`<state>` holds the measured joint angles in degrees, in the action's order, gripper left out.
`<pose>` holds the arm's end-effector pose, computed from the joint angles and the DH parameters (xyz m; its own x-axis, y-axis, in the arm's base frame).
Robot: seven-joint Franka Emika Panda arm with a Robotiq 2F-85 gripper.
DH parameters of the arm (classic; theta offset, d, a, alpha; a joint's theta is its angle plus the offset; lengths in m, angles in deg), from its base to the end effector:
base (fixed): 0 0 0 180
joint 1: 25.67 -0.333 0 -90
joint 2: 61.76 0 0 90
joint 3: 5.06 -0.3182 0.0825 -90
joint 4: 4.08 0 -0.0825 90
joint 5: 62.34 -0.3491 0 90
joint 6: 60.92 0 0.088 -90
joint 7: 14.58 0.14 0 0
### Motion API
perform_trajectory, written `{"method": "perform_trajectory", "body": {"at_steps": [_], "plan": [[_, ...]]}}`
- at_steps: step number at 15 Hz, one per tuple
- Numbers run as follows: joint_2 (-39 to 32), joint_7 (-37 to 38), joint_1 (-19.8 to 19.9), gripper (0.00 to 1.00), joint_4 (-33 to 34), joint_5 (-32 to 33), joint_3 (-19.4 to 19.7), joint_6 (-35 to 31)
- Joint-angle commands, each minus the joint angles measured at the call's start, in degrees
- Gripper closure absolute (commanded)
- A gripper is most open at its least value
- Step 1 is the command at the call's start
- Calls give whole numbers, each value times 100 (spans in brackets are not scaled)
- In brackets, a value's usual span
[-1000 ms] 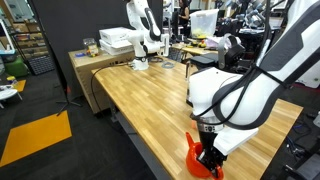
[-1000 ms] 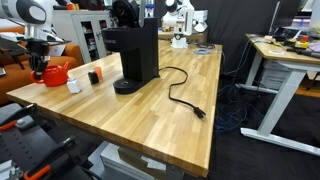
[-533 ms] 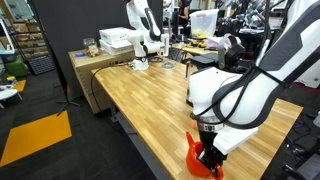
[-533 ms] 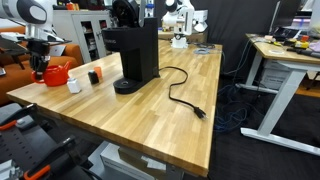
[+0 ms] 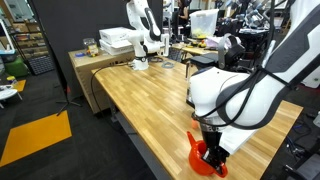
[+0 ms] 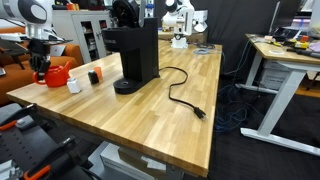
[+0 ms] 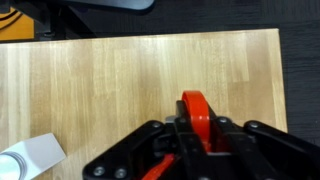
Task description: Move the kettle closer to the edge near you
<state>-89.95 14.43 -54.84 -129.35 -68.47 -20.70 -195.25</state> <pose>0.3415 0.3570 0.1477 0.9158 0.1642 -0.3665 0.1775 -0.9841 0.0026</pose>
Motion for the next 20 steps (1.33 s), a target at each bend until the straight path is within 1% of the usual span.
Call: {"method": "perform_trajectory", "body": {"at_steps": [1,6,9,16,20], "plan": [[199,-365,23,96,-239,268,39,176],[439,-1252,228,96,-597,441,-56,308],[596,-1637,309,96,-821,633,-40,379],[782,-1997,441,96,-1133,960,-54,357],[826,-2150,483,96,-1178,899,-107,328]]}}
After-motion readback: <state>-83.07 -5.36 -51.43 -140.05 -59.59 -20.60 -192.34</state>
